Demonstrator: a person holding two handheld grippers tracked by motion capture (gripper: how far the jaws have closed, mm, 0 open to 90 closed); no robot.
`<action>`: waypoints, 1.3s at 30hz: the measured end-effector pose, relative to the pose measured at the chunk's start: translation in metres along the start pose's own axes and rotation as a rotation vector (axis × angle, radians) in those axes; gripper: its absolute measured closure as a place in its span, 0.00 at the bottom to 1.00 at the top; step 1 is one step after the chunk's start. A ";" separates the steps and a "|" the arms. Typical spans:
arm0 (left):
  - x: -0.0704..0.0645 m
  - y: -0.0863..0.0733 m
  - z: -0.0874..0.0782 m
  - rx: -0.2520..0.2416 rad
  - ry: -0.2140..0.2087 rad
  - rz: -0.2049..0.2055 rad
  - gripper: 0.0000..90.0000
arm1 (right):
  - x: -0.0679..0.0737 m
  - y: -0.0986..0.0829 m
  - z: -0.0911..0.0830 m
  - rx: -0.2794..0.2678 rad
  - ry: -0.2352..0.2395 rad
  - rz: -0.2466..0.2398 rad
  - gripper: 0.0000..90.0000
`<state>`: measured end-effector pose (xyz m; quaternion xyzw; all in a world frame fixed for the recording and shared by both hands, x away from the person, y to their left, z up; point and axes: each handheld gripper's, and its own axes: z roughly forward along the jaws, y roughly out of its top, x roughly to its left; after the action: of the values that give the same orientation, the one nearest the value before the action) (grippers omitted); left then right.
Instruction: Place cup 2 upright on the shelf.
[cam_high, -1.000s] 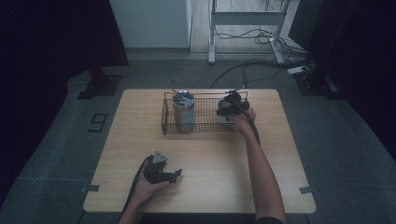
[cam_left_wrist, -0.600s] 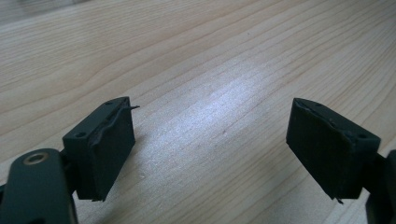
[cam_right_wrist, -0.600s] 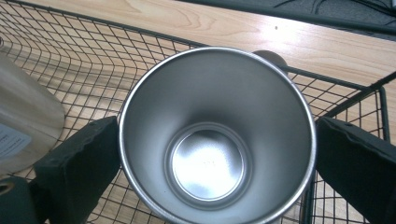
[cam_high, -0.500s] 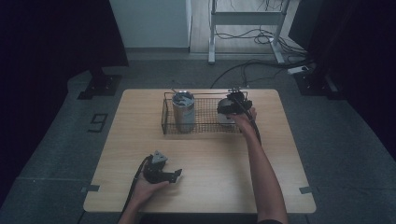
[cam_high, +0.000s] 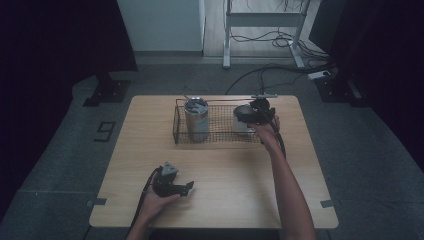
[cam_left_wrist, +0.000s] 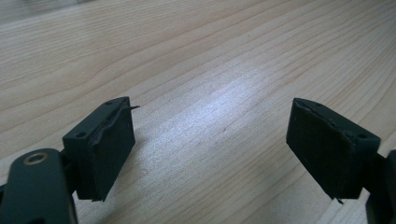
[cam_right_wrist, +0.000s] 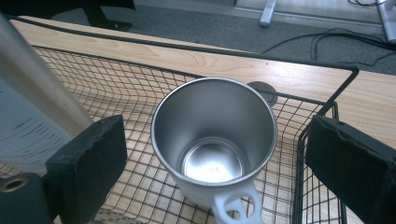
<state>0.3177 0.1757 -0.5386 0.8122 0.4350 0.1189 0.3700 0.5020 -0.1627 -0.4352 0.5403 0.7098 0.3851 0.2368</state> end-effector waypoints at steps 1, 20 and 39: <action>0.000 0.000 0.000 -0.001 -0.001 0.001 0.17 | 0.000 -0.001 -0.002 -0.002 0.000 -0.002 0.07; -0.005 -0.004 -0.006 0.003 0.002 0.010 0.17 | -0.015 -0.043 -0.061 -0.061 0.015 0.005 0.11; -0.007 -0.003 -0.003 0.010 -0.001 0.013 0.17 | -0.018 -0.117 -0.097 -0.082 0.056 0.003 0.14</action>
<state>0.3104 0.1730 -0.5384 0.8169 0.4300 0.1186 0.3656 0.3659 -0.2216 -0.4728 0.5202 0.6988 0.4292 0.2385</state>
